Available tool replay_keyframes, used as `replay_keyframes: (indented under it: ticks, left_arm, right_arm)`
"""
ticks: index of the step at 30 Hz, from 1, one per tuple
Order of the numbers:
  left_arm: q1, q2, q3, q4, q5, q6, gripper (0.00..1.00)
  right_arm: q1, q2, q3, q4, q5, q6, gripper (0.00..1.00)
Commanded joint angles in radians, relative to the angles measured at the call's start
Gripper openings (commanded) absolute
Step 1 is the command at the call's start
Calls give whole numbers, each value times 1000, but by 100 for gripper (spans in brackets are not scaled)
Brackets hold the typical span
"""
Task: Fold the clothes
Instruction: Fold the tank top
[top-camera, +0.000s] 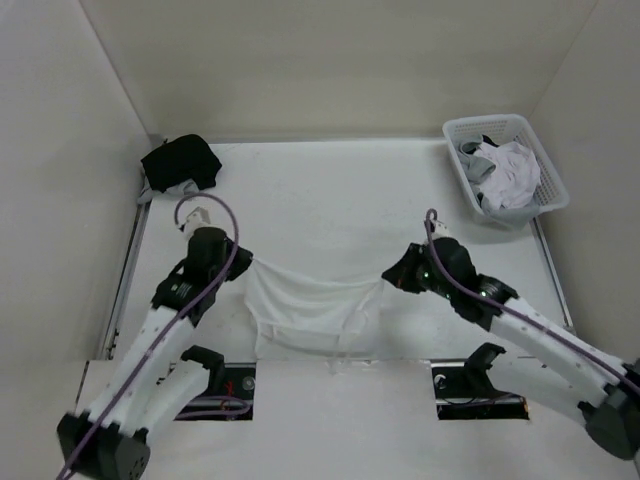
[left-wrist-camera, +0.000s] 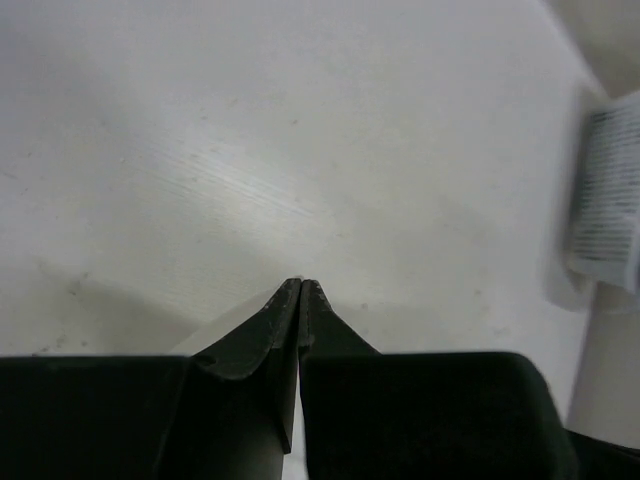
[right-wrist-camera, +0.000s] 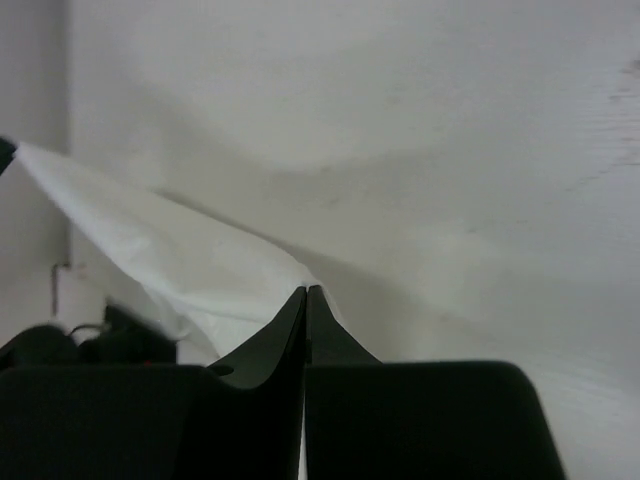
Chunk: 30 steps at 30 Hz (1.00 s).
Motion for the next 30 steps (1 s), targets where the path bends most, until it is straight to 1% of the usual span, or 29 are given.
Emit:
replay_keyframes:
  ticks: [1, 2, 3, 5, 7, 10, 12, 14, 17, 21, 25, 30]
  left_arm:
    - [63, 206, -66, 268, 54, 5, 0]
    - [97, 313, -66, 361, 70, 7, 0]
    - [112, 375, -57, 407, 82, 5, 0]
    - [118, 571, 0, 523, 111, -5, 0]
    - [112, 715, 58, 592, 119, -33, 0]
    - [106, 861, 142, 656, 123, -51, 0]
    - [111, 915, 192, 676, 134, -53, 0]
    - [118, 916, 210, 679, 145, -65, 0]
    - [109, 816, 171, 670, 136, -58, 0]
    - [111, 692, 86, 660, 116, -51, 0]
    - [118, 643, 20, 638, 116, -45, 0]
    - [151, 570, -70, 652, 128, -58, 0]
  right_arm:
    - [-211, 193, -61, 264, -259, -54, 1]
    - [-258, 270, -50, 311, -280, -63, 1]
    - [-295, 347, -27, 347, -293, -79, 1]
    - [-345, 491, 43, 380, -292, -91, 1]
    - [-368, 615, 114, 414, -297, -100, 1]
    - [-388, 763, 217, 438, -297, -114, 1]
    - [-405, 820, 261, 454, -295, -115, 1]
    - [-414, 843, 285, 460, -284, -109, 0]
    - [-414, 796, 262, 458, -275, -114, 1]
    - [-408, 690, 176, 457, -240, -109, 1]
    - [-408, 609, 99, 454, -215, -108, 2]
    - [-388, 549, 24, 463, -214, -100, 2]
